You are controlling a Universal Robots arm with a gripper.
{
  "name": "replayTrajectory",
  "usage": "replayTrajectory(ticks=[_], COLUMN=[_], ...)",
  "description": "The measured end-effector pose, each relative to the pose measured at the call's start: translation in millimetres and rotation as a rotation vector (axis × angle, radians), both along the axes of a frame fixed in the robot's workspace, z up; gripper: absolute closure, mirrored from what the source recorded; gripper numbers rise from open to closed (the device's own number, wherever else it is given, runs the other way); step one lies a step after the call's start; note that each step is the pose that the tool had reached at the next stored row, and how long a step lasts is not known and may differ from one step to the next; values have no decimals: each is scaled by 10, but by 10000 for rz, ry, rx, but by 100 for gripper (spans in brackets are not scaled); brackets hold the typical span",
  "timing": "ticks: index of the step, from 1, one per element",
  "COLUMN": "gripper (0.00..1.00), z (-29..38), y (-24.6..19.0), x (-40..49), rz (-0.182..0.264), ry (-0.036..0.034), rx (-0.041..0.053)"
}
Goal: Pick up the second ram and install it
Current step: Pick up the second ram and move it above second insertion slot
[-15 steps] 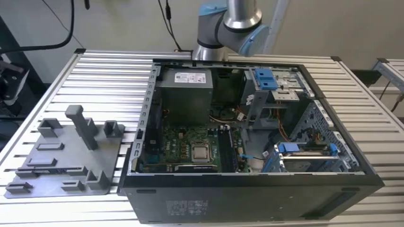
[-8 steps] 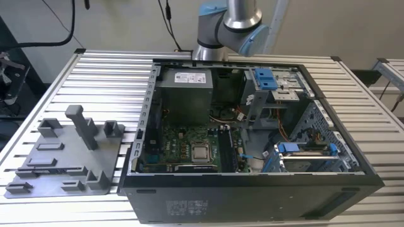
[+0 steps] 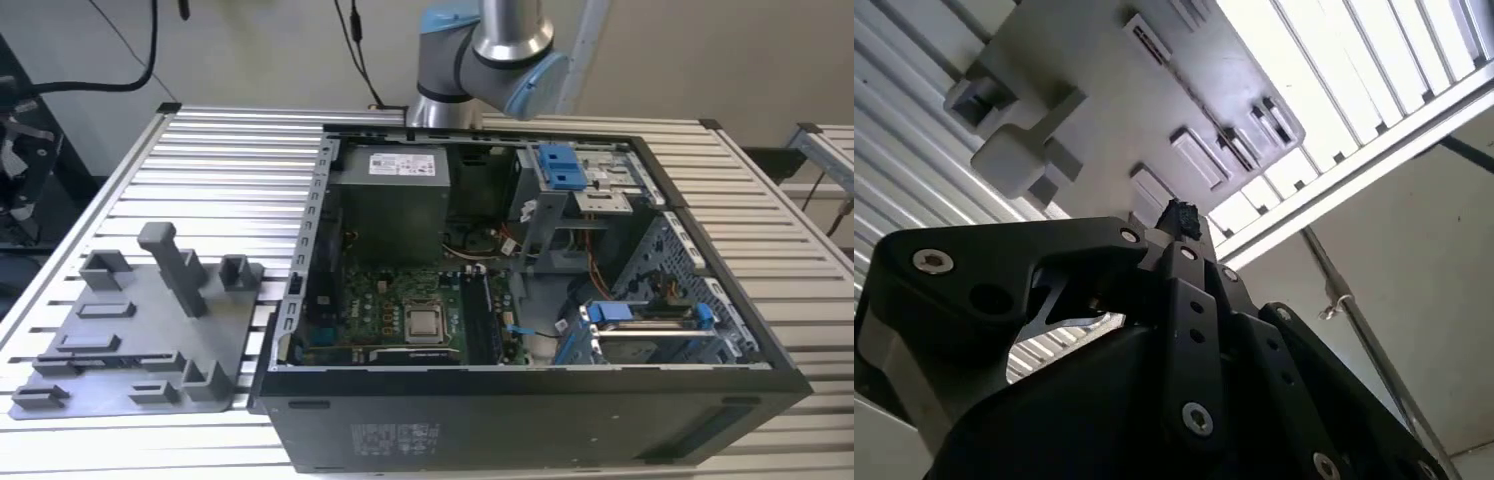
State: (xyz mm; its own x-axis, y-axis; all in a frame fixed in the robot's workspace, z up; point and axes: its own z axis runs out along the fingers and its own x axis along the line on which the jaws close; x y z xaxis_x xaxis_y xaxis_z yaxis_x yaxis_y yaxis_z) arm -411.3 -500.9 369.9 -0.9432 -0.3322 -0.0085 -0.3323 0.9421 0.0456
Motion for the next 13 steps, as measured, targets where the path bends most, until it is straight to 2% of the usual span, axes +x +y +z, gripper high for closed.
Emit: replayTrajectory(ticks=[13], gripper=[89], z=[-2], y=[0], x=[0], rz=[2359], ry=[0], rx=[0])
